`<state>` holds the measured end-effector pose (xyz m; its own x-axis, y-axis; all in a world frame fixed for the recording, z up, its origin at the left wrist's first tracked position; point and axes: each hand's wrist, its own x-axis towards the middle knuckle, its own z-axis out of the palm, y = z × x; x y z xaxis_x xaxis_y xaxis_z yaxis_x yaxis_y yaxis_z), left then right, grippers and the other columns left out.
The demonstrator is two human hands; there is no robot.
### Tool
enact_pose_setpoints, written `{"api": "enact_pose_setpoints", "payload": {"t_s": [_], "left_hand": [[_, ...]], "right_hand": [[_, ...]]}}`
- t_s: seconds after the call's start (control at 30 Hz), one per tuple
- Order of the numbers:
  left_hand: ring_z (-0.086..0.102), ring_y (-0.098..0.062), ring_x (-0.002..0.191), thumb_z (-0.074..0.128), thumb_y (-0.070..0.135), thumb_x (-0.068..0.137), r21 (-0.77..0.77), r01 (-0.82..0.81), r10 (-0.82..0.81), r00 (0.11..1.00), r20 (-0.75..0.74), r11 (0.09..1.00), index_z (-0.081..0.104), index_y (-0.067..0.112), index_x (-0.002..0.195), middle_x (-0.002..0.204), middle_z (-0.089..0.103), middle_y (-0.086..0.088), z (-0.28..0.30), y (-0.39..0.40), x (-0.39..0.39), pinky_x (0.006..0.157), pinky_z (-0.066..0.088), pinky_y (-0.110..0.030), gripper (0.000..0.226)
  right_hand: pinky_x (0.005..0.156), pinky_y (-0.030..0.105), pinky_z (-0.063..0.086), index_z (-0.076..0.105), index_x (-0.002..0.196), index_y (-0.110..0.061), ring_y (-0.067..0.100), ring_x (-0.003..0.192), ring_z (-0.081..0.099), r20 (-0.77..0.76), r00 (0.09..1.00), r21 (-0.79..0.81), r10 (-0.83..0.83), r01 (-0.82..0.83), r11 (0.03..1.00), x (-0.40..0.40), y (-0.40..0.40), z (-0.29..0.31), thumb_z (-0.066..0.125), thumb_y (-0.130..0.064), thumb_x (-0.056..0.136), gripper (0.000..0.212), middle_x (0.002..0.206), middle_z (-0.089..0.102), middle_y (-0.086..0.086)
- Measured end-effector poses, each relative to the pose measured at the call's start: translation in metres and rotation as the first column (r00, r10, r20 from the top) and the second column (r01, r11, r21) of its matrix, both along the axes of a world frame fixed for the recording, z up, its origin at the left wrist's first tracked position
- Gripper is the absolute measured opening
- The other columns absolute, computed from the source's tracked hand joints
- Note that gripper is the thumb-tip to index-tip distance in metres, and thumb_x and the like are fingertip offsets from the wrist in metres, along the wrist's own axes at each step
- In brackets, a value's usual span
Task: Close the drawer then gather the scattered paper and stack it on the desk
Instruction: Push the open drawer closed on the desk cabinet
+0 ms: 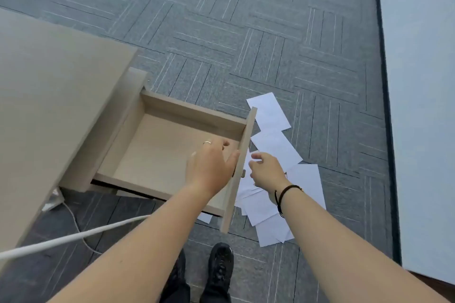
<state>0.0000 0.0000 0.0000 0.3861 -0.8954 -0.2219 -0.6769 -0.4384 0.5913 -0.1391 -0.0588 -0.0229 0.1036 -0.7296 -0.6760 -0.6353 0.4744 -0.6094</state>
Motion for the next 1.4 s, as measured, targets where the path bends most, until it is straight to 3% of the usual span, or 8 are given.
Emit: {"api": "enact_pose_setpoints", "payload": {"t_s": [0.1, 0.23, 0.37, 0.83, 1.03, 1.2, 1.3, 1.4], "left_hand": [[0.065, -0.024, 0.100, 0.055, 0.053, 0.088, 0.087, 0.102, -0.105, 0.994, 0.033, 0.991, 0.058, 0.029, 0.122, 0.116, 0.066, 0.005, -0.023, -0.003, -0.013, 0.081, 0.050, -0.037, 0.042], [0.065, -0.019, 0.093, 0.058, 0.048, 0.085, 0.141, 0.100, -0.102, 0.995, 0.008, 0.985, 0.059, 0.033, 0.121, 0.102, 0.066, 0.009, -0.042, -0.006, -0.016, 0.078, 0.051, -0.035, 0.039], [0.064, -0.016, 0.092, 0.058, 0.049, 0.082, 0.159, 0.086, -0.084, 0.996, -0.016, 0.984, 0.062, 0.034, 0.114, 0.094, 0.067, 0.011, -0.049, -0.011, -0.016, 0.074, 0.047, -0.030, 0.034], [0.061, -0.022, 0.077, 0.063, 0.051, 0.075, 0.279, 0.070, -0.079, 0.997, 0.021, 0.958, 0.054, 0.025, 0.082, 0.080, 0.064, 0.007, -0.041, 0.009, 0.004, 0.062, 0.042, -0.029, 0.028], [0.063, -0.022, 0.092, 0.055, 0.052, 0.078, 0.256, 0.021, -0.065, 0.984, 0.168, 0.967, 0.064, 0.025, 0.091, 0.090, 0.070, 0.005, -0.041, 0.035, 0.043, 0.079, 0.046, -0.034, 0.031], [0.048, -0.022, 0.114, 0.056, 0.058, 0.072, 0.217, -0.048, -0.025, 0.946, 0.322, 0.975, 0.065, 0.029, 0.094, 0.113, 0.062, 0.004, -0.038, 0.058, 0.081, 0.108, 0.029, -0.044, 0.037], [0.024, -0.032, 0.144, 0.056, 0.058, 0.073, 0.203, -0.090, 0.006, 0.924, 0.383, 0.975, 0.060, 0.027, 0.114, 0.151, 0.038, -0.010, -0.036, 0.074, 0.103, 0.120, 0.004, -0.055, 0.052], [-0.005, -0.037, 0.152, 0.056, 0.060, 0.076, 0.151, -0.153, 0.079, 0.909, 0.410, 0.977, 0.042, 0.022, 0.141, 0.165, 0.006, -0.019, -0.039, 0.090, 0.124, 0.119, -0.011, -0.054, 0.076]], "right_hand": [[0.098, 0.042, 0.050, 0.055, 0.134, -0.011, 0.023, 0.108, 0.060, -0.043, 0.999, 0.058, 0.027, -0.024, 0.998, -0.001, -0.001, -0.026, 0.049, -0.018, 0.093, 0.042, 0.133, 0.061, 0.010], [0.071, 0.035, 0.050, 0.066, 0.114, -0.002, 0.025, 0.083, 0.061, -0.016, 1.000, 0.121, -0.006, 0.008, 0.993, -0.001, 0.004, -0.047, 0.052, -0.013, 0.094, 0.026, 0.097, 0.068, 0.013], [0.062, 0.032, 0.052, 0.069, 0.090, 0.003, 0.022, 0.068, 0.060, 0.023, 0.998, 0.121, -0.062, 0.058, 0.991, 0.000, 0.007, -0.050, 0.050, -0.012, 0.097, 0.025, 0.075, 0.066, 0.013], [0.052, 0.028, 0.052, 0.067, 0.092, -0.003, 0.024, 0.068, 0.064, 0.038, 0.999, 0.204, 0.020, -0.028, 0.979, 0.027, 0.002, -0.053, 0.052, -0.013, 0.096, 0.018, 0.076, 0.065, 0.013], [0.056, 0.029, 0.052, 0.063, 0.086, -0.010, 0.025, 0.073, 0.065, 0.055, 0.997, 0.234, 0.052, -0.064, 0.970, 0.073, 0.008, -0.051, 0.050, -0.015, 0.098, 0.018, 0.080, 0.067, 0.011], [0.061, 0.032, 0.053, 0.063, 0.085, -0.011, 0.024, 0.073, 0.062, 0.051, 0.994, 0.255, 0.100, -0.110, 0.961, 0.120, 0.010, -0.046, 0.049, -0.017, 0.099, 0.021, 0.081, 0.065, 0.010], [0.062, 0.033, 0.054, 0.064, 0.087, -0.010, 0.023, 0.074, 0.061, 0.056, 0.992, 0.261, 0.111, -0.122, 0.958, 0.148, 0.014, -0.045, 0.050, -0.018, 0.099, 0.020, 0.082, 0.064, 0.011], [0.070, 0.036, 0.057, 0.065, 0.091, -0.009, 0.022, 0.073, 0.061, 0.076, 0.992, 0.271, 0.101, -0.118, 0.955, 0.174, 0.019, -0.044, 0.048, -0.017, 0.100, 0.021, 0.081, 0.064, 0.010]]}}
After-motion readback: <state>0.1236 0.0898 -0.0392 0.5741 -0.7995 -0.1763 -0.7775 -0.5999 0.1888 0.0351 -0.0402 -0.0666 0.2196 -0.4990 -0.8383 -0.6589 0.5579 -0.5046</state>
